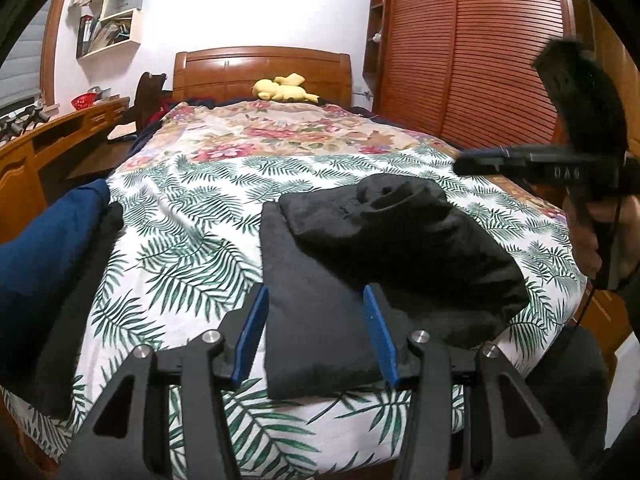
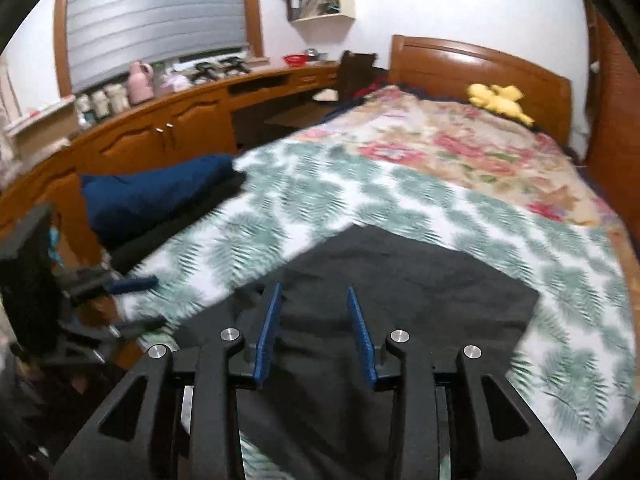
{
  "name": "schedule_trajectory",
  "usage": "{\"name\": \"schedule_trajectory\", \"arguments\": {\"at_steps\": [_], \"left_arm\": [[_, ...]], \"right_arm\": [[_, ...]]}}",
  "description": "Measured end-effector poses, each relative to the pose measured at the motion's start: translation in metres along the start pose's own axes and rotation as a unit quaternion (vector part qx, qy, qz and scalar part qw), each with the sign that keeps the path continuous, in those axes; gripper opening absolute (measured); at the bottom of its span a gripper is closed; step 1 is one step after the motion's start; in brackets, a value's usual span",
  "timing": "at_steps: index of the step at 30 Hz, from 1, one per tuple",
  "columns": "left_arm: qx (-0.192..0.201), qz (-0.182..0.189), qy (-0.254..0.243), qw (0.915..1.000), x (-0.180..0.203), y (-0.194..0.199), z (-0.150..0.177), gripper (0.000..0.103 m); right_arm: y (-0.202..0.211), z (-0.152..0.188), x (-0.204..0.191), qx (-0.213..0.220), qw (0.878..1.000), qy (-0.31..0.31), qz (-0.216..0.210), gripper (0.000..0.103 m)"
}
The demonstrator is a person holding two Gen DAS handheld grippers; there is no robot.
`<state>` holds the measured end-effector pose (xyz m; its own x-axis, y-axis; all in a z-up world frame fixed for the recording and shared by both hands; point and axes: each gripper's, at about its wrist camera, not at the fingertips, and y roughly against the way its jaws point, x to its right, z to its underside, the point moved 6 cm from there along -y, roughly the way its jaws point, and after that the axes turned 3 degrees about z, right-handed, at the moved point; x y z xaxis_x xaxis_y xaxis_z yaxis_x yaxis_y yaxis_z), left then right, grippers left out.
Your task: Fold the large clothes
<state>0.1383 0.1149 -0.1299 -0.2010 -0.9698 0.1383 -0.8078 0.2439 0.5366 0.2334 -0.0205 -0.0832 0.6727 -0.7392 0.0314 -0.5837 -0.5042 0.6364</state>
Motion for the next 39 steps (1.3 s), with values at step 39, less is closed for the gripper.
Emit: {"name": "schedule_trajectory", "arguments": {"at_steps": [39], "left_arm": [[-0.036,0.012,0.005,0.9993,0.053,-0.082,-0.016,0.049]], "right_arm": [[-0.013,0.114,0.042,-0.053,0.996,-0.069,-0.020,0.037]]}}
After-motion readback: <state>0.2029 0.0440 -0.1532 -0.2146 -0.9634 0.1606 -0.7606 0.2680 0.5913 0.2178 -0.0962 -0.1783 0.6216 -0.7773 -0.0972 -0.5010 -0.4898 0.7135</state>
